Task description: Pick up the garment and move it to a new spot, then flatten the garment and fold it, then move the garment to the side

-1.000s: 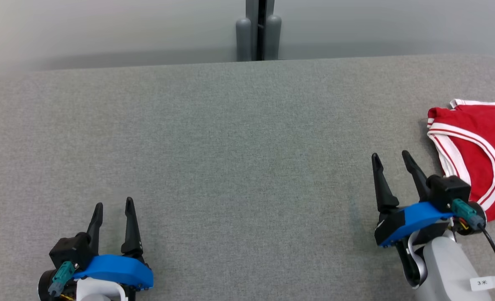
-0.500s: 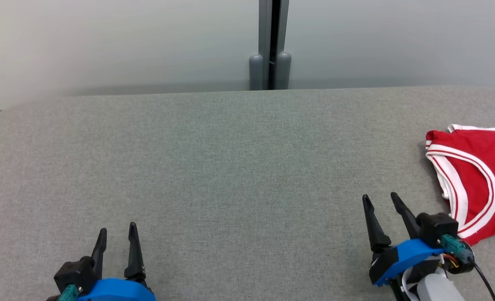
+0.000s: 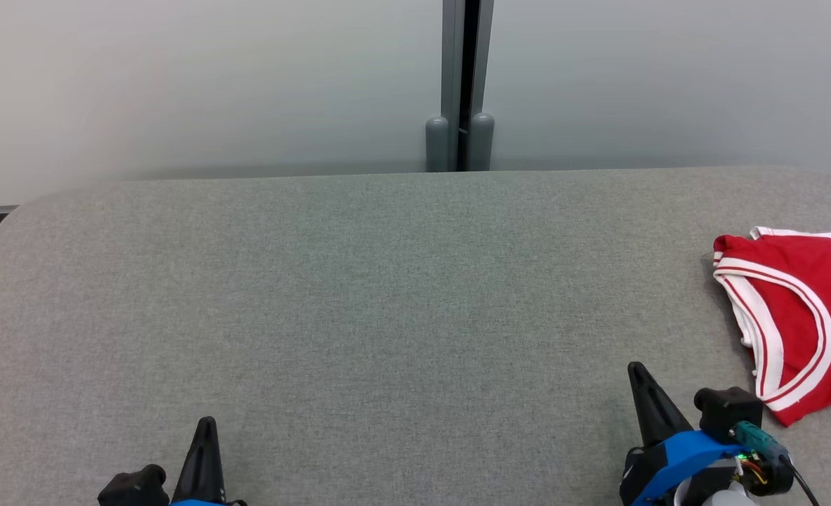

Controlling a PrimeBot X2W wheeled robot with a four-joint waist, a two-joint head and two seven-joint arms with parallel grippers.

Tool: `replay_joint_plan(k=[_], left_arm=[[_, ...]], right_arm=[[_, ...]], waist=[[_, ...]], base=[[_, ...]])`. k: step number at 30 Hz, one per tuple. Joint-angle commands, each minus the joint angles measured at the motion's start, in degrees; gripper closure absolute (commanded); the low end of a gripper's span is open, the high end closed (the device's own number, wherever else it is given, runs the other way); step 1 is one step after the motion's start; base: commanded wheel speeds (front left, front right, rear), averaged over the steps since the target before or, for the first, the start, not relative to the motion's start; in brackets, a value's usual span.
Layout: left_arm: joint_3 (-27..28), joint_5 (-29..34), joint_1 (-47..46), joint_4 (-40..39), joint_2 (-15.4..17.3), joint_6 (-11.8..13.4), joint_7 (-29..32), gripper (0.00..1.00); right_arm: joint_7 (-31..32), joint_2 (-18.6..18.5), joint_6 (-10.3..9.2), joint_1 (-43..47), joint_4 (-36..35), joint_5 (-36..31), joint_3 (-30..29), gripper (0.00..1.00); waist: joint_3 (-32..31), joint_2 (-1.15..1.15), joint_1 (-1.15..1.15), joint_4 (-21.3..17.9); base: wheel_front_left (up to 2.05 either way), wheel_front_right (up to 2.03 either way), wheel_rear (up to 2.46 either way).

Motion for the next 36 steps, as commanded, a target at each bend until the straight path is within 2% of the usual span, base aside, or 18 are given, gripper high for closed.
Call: replay_joint_plan(k=[1,17,36], left_arm=[[0.41,-1.59,-0.49,-0.17,0.02,-0.05,0.61,1.00],[1.75,-17.27,-1.83,-2.90,0.07,-0.49,4.88,1.00],[3.23,-32.45,-3.16,-5.44,0.13,-0.92,9.14,1.00]], right_arm=[[0.76,-0.02,0.00,-0.38,-0.24,1.66,-0.60,1.00],[4.95,-0.07,0.00,1.08,-4.89,19.13,-2.03,1.00],[9.17,-0.13,0.00,2.32,-9.17,35.98,-3.63,1.00]], waist=[[-0.02,0.00,0.01,0.03],[-0.29,0.00,0.01,0.34],[-0.60,0.00,0.01,0.71]], base=[[0.00,0.00,0.00],[0.00,0.00,0.00],[0.00,0.00,0.00]])
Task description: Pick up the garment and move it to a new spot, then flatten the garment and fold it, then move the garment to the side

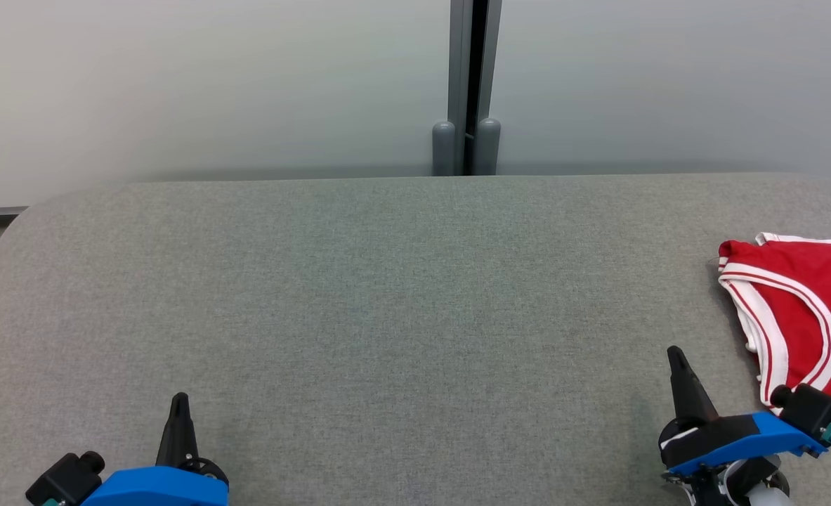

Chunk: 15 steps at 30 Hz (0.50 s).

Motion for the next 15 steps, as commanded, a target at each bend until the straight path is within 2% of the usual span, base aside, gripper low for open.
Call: replay_joint_plan(k=[1,15], left_arm=[[0.59,-2.33,-1.52,-1.23,0.26,-0.30,0.58,1.00],[1.43,-10.94,-2.30,-2.62,0.30,-0.54,3.06,1.00]], right_arm=[[0.69,-0.23,0.00,0.02,-1.49,2.75,-0.40,1.00],[3.13,-0.27,0.00,0.77,-3.87,12.34,-1.37,1.00]], waist=[[-0.03,0.00,0.00,0.04],[-0.25,0.00,0.00,0.29]], base=[[0.00,0.00,0.00],[0.00,0.00,0.00]])
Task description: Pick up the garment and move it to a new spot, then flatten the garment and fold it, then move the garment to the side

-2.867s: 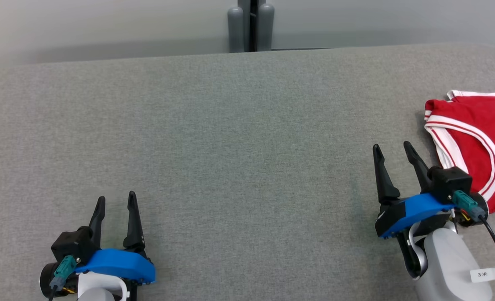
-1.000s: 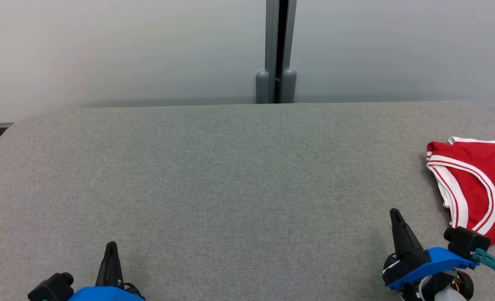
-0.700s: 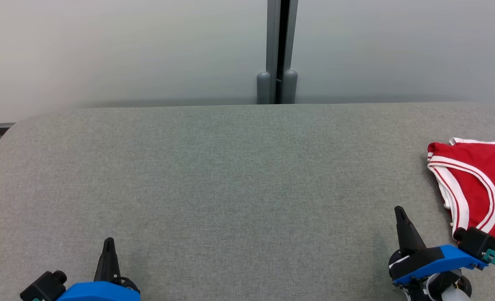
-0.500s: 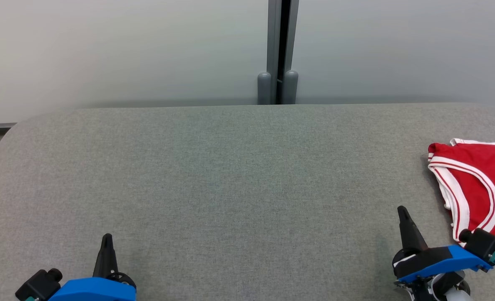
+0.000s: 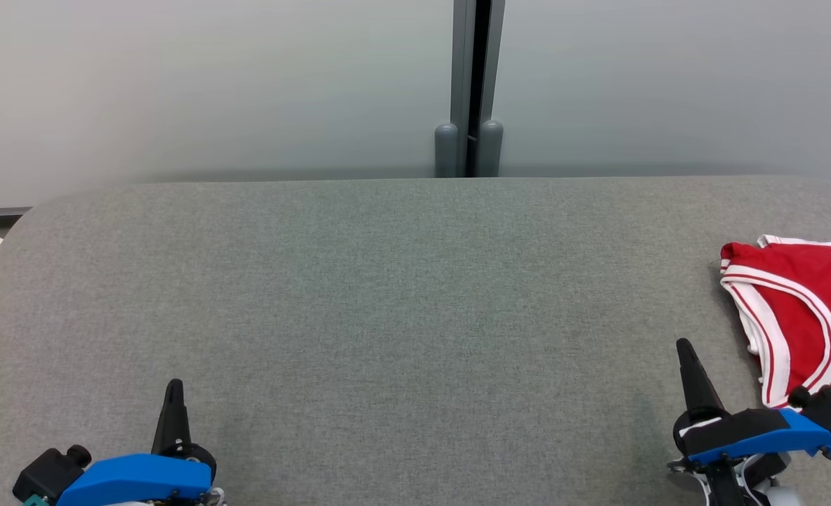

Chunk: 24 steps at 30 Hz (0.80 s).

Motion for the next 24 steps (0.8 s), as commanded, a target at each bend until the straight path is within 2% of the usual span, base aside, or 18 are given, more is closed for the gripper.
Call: replay_joint_plan(k=[1,24], left_arm=[[0.41,-1.50,-1.34,-0.97,0.28,-0.29,0.37,1.00],[1.60,-14.25,-2.52,-3.03,0.31,-0.72,4.05,1.00]], right_arm=[[0.38,-0.26,0.02,0.18,-1.21,1.85,-0.36,1.00],[4.03,-0.32,0.02,1.20,-4.69,15.97,-1.76,1.00]], waist=[[-0.02,0.00,0.00,0.02],[-0.40,0.00,0.00,0.47]], base=[[0.00,0.00,0.00],[0.00,0.00,0.00]])
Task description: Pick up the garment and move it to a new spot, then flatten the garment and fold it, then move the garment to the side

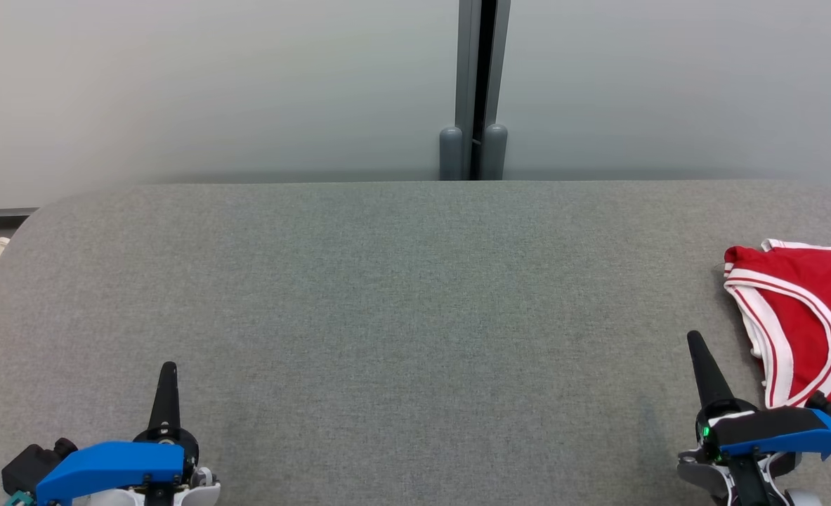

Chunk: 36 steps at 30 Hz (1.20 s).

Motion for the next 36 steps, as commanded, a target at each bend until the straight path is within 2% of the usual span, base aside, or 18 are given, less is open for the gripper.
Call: replay_joint_plan(k=[1,36], left_arm=[[0.19,-1.37,-1.29,-0.85,0.24,-0.51,0.52,1.00],[1.73,-16.78,-2.68,-3.23,0.26,-0.96,4.94,1.00]], right_arm=[[0.52,-0.30,0.02,0.32,-0.97,1.62,-0.29,1.00],[4.92,-0.37,0.02,1.65,-5.15,18.75,-1.98,1.00]], waist=[[-0.02,0.00,0.00,0.03],[-0.62,0.00,0.00,0.73]], base=[[0.00,0.00,0.00],[0.00,0.00,0.00]])
